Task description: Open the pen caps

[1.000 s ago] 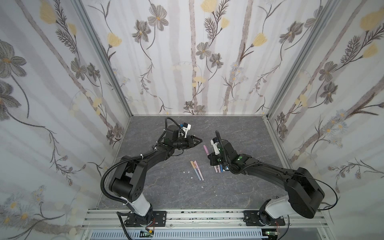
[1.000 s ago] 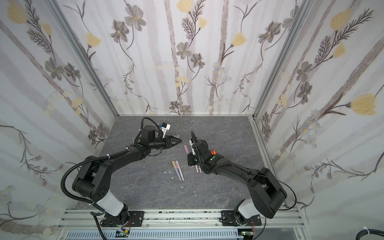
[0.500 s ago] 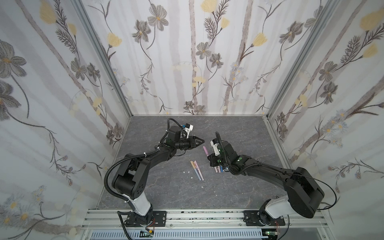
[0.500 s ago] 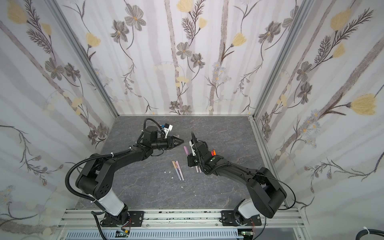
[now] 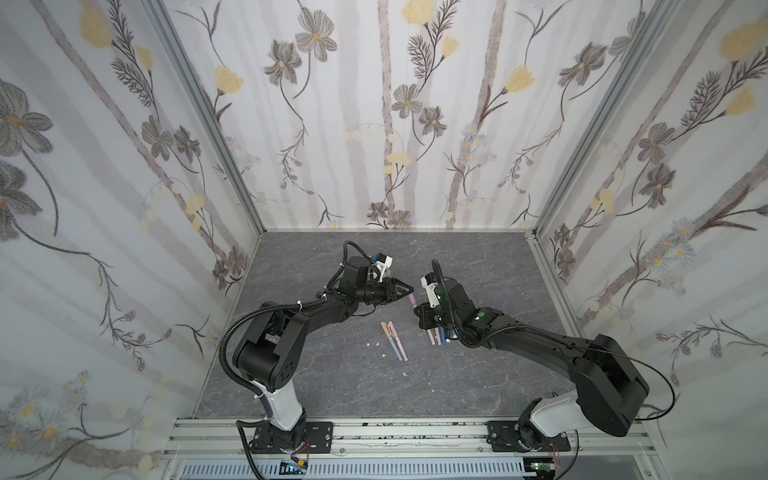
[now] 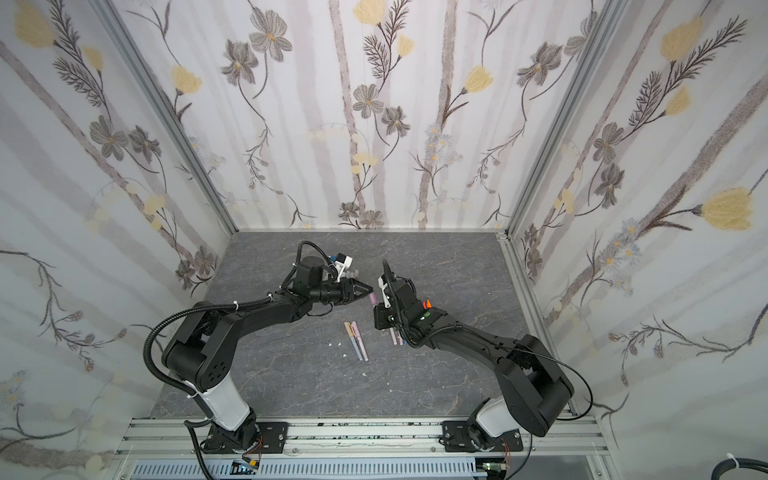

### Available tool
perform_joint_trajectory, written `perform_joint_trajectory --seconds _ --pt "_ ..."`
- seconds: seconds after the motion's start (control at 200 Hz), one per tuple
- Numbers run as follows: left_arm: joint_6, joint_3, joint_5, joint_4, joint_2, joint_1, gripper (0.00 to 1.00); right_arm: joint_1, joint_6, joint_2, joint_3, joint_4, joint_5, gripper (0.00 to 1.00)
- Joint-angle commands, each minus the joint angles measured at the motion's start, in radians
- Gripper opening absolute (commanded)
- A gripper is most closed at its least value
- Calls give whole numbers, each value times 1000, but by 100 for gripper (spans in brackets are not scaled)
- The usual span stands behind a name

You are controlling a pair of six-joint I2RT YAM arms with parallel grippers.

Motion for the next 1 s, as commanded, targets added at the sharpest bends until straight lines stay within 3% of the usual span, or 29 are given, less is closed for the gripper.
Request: perform_joint_trajectory --seconds 0.0,0.185,0.909,0.994 --pt "-1 9 -6 35 21 -17 43 1 8 4 17 25 3 0" --pt "-23 26 -5 66 56 -40 42 1 8 9 29 25 -2 0" --pt "-46 57 16 87 73 -40 3 0 10 12 2 45 7 0" --pt "-53 59 20 92 75 -41 0 -1 12 14 -5 55 9 7"
